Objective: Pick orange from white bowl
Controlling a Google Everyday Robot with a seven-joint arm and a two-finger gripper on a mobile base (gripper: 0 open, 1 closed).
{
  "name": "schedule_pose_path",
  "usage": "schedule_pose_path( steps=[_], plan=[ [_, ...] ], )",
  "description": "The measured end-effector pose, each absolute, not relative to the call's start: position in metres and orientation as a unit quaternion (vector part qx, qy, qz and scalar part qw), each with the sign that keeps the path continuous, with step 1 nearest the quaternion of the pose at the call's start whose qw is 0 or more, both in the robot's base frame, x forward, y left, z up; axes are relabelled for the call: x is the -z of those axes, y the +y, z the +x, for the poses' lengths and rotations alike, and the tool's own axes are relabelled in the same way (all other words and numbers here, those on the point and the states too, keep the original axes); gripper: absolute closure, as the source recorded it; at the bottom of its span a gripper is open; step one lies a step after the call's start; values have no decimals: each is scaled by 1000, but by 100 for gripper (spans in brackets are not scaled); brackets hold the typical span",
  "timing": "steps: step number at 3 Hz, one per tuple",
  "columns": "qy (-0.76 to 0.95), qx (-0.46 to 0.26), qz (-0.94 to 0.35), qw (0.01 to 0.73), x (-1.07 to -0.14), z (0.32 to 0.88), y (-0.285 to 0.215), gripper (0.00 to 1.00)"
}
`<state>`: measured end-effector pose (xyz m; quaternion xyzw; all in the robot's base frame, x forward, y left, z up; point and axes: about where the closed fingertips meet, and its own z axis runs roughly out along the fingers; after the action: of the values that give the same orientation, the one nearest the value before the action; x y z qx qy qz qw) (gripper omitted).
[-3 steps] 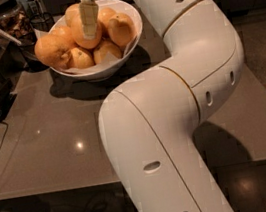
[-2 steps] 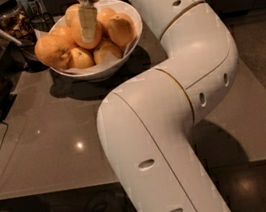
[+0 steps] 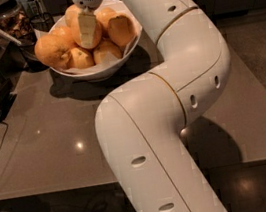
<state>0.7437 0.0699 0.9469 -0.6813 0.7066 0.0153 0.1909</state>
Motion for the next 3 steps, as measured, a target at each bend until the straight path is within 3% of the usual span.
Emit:
schedule_pose_path(
  steps=[1, 3],
  plan=[
    [714, -27, -676, 182, -933, 746, 69, 32],
    [714, -30, -675, 182, -932, 746, 69, 74]
  ],
)
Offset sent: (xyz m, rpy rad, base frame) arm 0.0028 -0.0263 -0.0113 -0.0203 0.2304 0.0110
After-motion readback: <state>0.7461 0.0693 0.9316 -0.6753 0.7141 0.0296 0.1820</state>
